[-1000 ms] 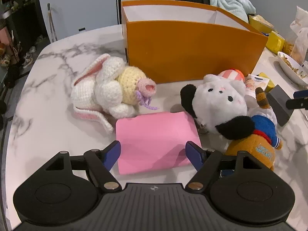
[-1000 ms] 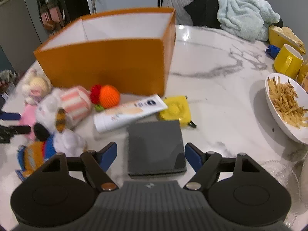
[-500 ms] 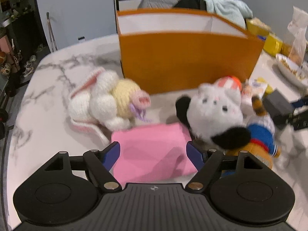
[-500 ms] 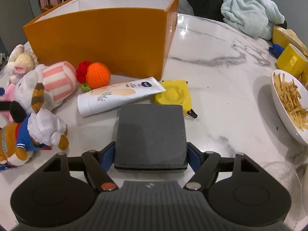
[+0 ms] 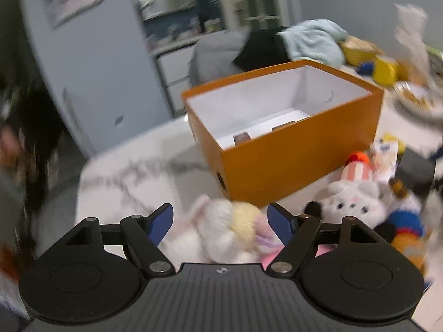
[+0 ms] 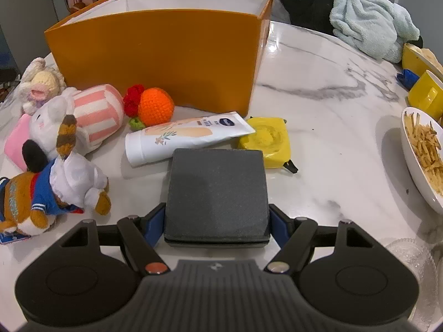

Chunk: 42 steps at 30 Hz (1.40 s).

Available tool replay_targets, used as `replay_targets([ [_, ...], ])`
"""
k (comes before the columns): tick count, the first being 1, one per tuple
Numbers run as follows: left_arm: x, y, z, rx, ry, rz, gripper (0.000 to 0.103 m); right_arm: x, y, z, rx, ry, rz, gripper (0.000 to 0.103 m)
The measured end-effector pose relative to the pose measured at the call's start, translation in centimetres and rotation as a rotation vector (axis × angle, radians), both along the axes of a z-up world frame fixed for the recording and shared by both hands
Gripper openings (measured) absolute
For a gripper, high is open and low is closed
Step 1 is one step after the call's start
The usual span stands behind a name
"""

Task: Organize objects
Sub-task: 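Grasp the dark grey square box with the right tool, then grasp the white crocheted bunny with the left tool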

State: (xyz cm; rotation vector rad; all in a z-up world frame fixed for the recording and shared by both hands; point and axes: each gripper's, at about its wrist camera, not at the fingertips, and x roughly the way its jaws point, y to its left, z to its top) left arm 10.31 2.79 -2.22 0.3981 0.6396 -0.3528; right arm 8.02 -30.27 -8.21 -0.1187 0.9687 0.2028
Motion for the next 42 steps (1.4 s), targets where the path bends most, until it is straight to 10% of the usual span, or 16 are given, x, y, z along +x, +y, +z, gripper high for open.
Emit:
replay_targets([
  [8,2.1,0.4,-2.4,0.142,0.075,-0.305,0.088,0.2,-0.2,-0.5,0.009,0.018,-0.003,0.077],
  [18,4.4,-1.9,-5.6,0.222,0.2,-0.359,0.095,0.4,0.0,-0.5,0.014,0.016,-0.001,0.077],
  [42,2.4,-0.1,-4.8,0.211,0.229,-0.172,0.073,1.7,0.6,-0.1,0.032,0.017,-0.015,0.077],
])
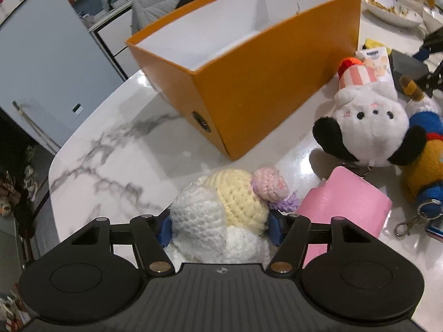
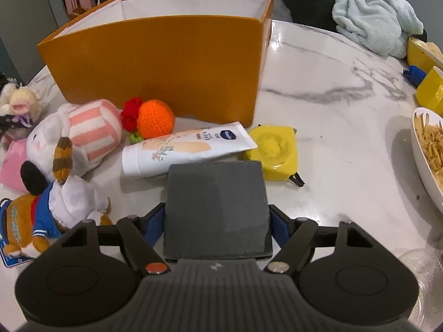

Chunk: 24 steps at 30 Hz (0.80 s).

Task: Organize objects
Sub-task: 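Grasp the white crocheted bunny with the left tool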

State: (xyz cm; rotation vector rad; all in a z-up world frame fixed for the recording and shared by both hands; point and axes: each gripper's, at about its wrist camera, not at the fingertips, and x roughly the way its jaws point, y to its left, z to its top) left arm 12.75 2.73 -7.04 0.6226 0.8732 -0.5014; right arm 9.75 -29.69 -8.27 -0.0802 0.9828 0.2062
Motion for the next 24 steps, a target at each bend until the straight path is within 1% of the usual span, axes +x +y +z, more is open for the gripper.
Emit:
replay_targets([
  [5,-1.1,1.3,1.9,-0.034,-0.017,0.045,0.073,-0.3,-0.2,0.5,-0.014,0.003,0.006,0.076],
  [9,-2.0,2.0,3.5,-0.049,-0.036,0.065,0.073,-0.8,-0.7,1.8,-0.013,-0.029,-0.008,0.076],
  [17,-4.0,1.8,6.1,-0.066,-0.075,0.058,0.073,-2.2,-1.6,4.7,-0.009,-0.09,-0.031,0.076],
  [24,-5.4,0.5,8.1,-0.092,-0.106,0.034,0.073,-3.0,-2.1,7.4,0.017,-0.149,-0.046,0.076],
])
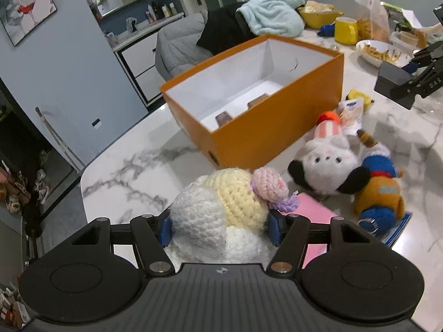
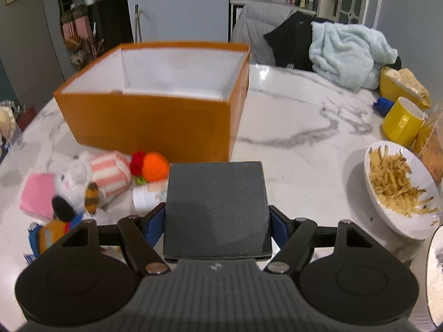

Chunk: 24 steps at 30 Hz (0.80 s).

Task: Organize objects
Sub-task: 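Grasp the white crocheted bunny with the left tool, then carry the bunny into the orange box with left tool while right tool carries the grey box in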

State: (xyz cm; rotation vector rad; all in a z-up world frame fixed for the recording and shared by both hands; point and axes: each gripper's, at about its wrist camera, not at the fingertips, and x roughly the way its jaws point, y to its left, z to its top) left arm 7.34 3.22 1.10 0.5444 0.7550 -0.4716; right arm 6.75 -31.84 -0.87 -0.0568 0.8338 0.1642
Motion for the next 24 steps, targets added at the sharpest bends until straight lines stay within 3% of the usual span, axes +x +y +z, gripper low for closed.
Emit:
replay_targets([
  [12,0.6,-4.8,3.6,-0.072,-0.072,-0.042,0.073,0.0,-0.2,6.0,0.085,-0.149,-0.022,0.076],
  [24,5.0,-10.2,8.2,-0.247,-0.197,-0.002,0.073,5.1,3.4,13.2,0.118,-0.309,-0.001,0.076],
])
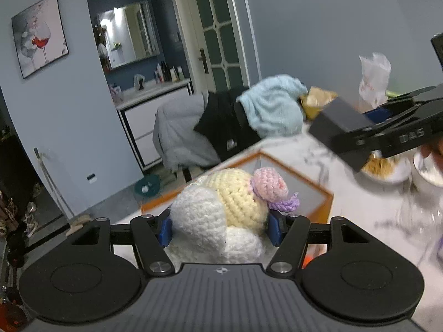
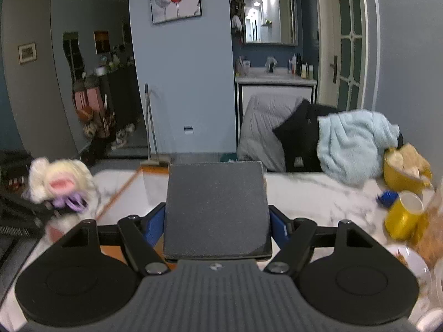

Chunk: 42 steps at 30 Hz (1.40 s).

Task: Organize objects
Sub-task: 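Carry the bunny into the orange box with left tool while right tool carries the grey box in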

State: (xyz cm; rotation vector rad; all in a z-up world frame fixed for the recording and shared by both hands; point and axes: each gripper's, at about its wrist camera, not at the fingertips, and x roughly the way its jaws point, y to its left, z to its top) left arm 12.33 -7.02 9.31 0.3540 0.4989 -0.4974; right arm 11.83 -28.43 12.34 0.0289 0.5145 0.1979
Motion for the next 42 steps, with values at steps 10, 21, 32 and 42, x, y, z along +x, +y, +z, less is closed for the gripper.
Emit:
replay_targets([
  [10,5.6,-0.9,1.4,-0.171,-0.057,0.131,0.073,8.0,1.1,1.2,0.163,-0.019,-0.049,0.076],
  [21,11.3,-0.7,-5.0,-0.113,0.107,0.279,0.073,13.5,3.0,-7.2,0.079,0.156,-0.011,0.076],
  [32,14.1,-0.5,-9.6,-0.073,0.229,0.403,0.073,16.1,4.2,-11.6,0.022,0.289,-0.009,0.076],
  [42,15.1,-1.5,-11.3,-0.022,0.292,0.375,0.075,17.1,4.4,-14.4,0.02,0.365,-0.003,0.076],
])
